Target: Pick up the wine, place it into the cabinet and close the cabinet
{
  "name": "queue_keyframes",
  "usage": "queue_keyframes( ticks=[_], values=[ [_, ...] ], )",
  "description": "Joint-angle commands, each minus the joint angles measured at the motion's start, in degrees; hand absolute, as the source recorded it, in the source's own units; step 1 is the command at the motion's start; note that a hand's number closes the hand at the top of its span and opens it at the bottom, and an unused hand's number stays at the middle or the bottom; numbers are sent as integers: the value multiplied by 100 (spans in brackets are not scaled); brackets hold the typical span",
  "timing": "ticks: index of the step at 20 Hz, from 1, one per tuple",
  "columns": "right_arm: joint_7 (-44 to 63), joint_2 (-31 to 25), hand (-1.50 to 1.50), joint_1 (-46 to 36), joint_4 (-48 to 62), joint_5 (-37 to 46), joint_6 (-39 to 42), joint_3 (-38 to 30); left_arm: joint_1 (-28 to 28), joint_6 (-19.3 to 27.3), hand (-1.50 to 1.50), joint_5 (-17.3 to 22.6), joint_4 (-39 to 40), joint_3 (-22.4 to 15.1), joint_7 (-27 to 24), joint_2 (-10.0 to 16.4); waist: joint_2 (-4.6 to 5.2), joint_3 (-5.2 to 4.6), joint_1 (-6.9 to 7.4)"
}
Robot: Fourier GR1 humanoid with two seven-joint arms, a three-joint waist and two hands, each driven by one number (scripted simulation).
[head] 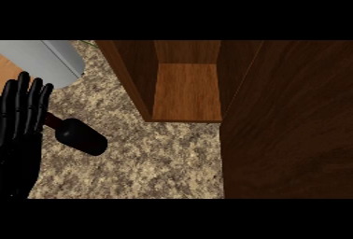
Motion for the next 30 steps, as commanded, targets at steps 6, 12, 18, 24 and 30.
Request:
queue_keyframes(
  ticks=[6, 12, 18, 24, 30],
  values=[
    [73, -158, -150, 862, -434, -509, 472, -35, -46, 2238, -150, -1845, 503, -57, 392, -429, 44, -87, -233],
    [911, -392, -150, 1421, -1127, -1168, 1121, 624, -974, 4138, -150, -780, 1093, -1193, 1067, -435, 40, -93, -302],
    [1856, -246, -150, 1183, -1768, -1068, 679, 742, -1643, 4960, -150, -1556, 1020, -1995, 2157, -437, 34, -94, -162],
    [2374, -485, -150, 1146, -2293, -1753, 909, 166, -1787, 4811, -150, -1850, 762, -1779, 2596, -437, 31, -94, -141],
    [2102, -188, -150, 1114, -2041, -1222, 870, 490, -2187, 5593, -150, -2305, 1132, -2187, 2911, -437, 36, -94, -159]
  ],
)
